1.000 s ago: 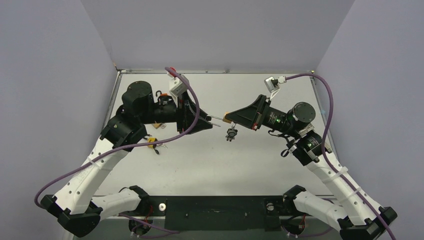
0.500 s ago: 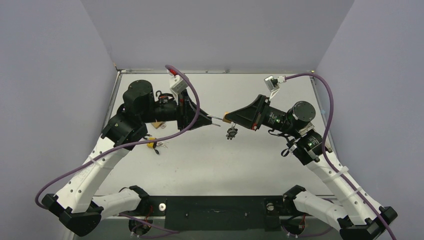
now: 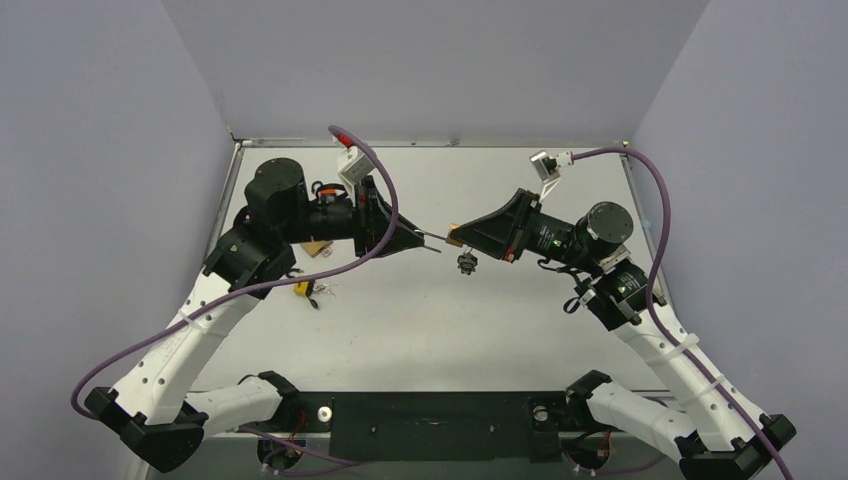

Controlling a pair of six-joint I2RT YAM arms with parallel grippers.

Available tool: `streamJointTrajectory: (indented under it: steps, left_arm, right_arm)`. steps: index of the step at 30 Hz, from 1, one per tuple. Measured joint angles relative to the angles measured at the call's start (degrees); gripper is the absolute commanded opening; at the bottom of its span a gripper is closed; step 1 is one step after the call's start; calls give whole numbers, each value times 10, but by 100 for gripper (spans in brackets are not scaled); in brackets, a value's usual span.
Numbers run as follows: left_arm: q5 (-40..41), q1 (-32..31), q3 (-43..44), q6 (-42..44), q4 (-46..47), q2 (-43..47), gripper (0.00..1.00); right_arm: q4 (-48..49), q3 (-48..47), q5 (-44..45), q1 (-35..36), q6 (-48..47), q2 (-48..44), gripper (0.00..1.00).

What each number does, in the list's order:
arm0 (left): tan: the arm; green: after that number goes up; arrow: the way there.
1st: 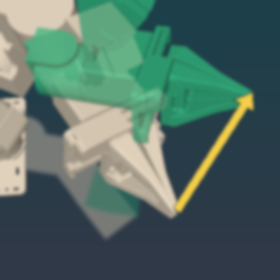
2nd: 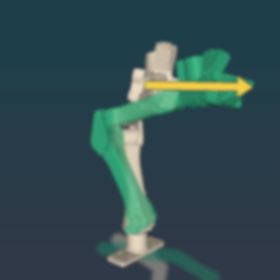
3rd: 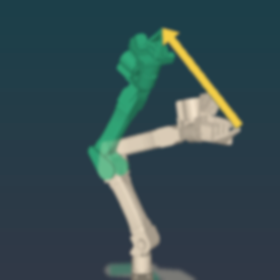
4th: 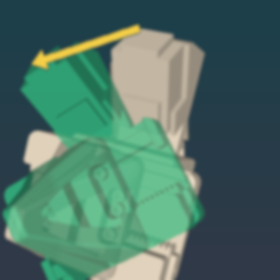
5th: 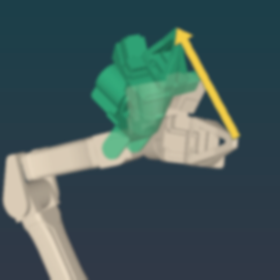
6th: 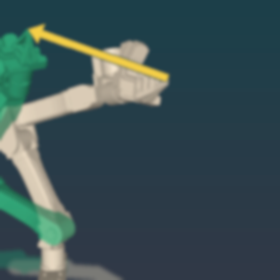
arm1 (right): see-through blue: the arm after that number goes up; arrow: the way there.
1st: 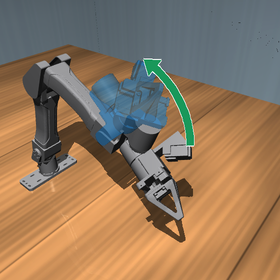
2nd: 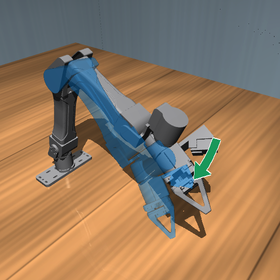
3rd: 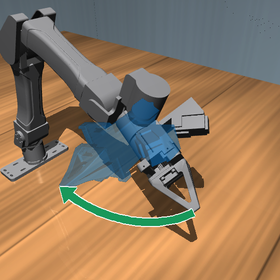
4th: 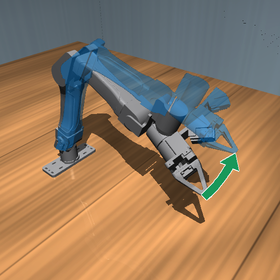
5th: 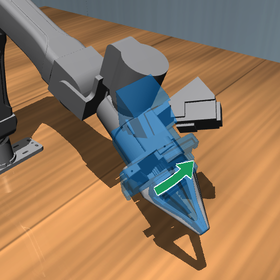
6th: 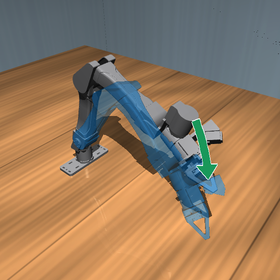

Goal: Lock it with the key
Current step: Pick up the lock from the center of the board.

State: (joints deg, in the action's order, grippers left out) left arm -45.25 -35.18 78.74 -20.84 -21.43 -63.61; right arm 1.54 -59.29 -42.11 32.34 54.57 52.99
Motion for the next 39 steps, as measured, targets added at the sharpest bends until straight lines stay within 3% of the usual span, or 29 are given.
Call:
streamJointTrajectory:
  steps: [3, 6, 9, 11, 13, 15, 19, 28, 34, 39]
  left_arm:
    - [-4, 1, 0, -4, 7, 0, 11]
    - [-7, 2, -3, -11, 12, 0, 0]
    - [-16, 4, -8, -21, 21, 0, 0]
    - [-18, 4, -14, -28, 29, 1, 0]
    - [-17, 4, -20, -37, 37, 1, 0]
    - [-15, 4, -24, -46, 46, 1, 0]
    - [16, 5, -28, -60, 57, 10, 0]
    - [61, 4, -36, -117, 128, 53, 0]
    - [82, 3, -36, -150, 176, 65, 0]
    - [99, 3, -36, -170, 195, 70, 0]
  right_arm:
    - [-2, -4, -3, 0, -8, 0, 0]
    - [-2, -4, -8, 0, -16, -2, 0]
    - [-5, -4, -8, 0, -23, -3, 0]
    - [-11, -6, -8, 0, -31, -4, 12]
    - [-25, -11, -4, 0, -43, -5, 41]
    - [-45, -18, 13, 2, -57, -5, 57]
    - [-84, -24, 60, 3, -90, -7, 69]
    - [-121, -50, 186, 4, -173, -28, 69]
    - [-76, -59, 206, 15, -181, -27, 66]
    - [-39, -80, 207, 69, -211, -24, 65]
